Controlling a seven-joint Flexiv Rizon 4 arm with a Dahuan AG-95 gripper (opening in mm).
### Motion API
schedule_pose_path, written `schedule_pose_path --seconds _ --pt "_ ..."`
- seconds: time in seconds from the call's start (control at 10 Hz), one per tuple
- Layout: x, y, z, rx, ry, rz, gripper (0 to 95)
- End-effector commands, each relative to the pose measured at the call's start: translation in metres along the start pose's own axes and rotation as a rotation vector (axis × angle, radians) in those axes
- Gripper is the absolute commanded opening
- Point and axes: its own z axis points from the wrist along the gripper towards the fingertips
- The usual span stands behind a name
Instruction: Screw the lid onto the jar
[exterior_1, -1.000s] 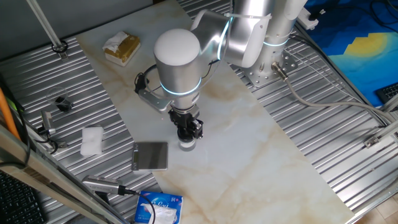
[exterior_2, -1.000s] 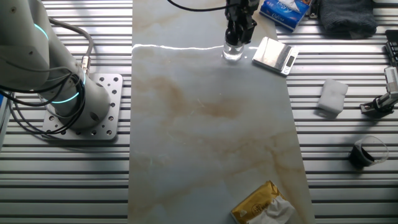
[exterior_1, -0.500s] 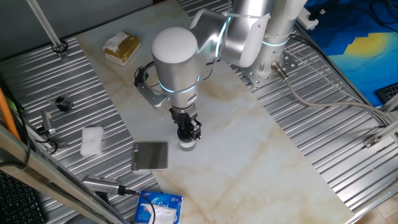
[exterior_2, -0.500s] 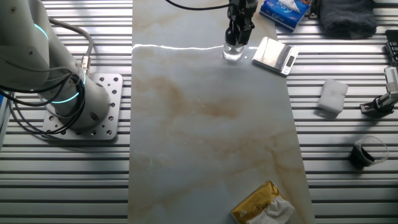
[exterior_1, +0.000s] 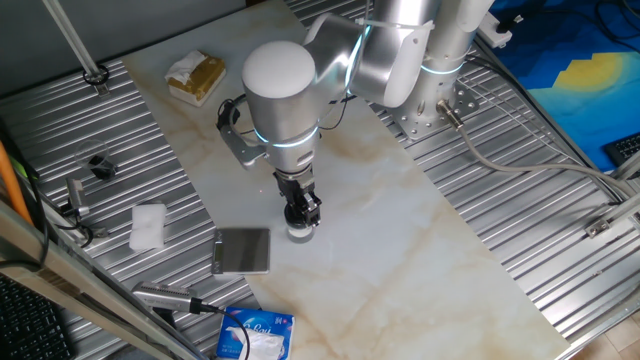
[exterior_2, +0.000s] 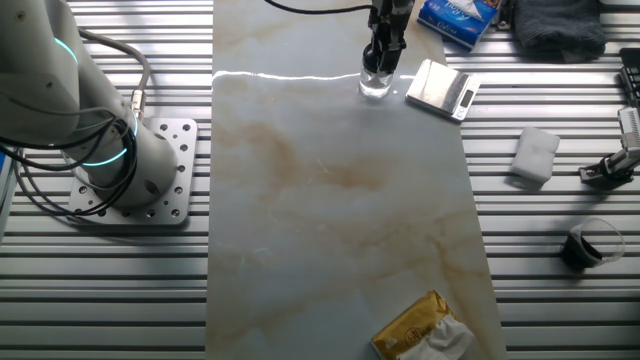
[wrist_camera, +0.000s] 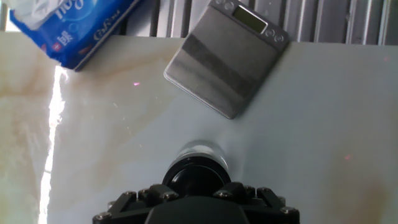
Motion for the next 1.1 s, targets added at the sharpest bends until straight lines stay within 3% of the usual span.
schedule_pose_path --seconds 0.1,0.5,1.1 --pt "0.0005 0.0002 0.0004 -0.002 0.0 0.018 0.0" --pt "0.0005 0.0001 0.0015 -0.001 -0.001 0.124 0.0" --pt "0.0005 0.0001 0.0019 -0.006 -0.003 0.207 0.0"
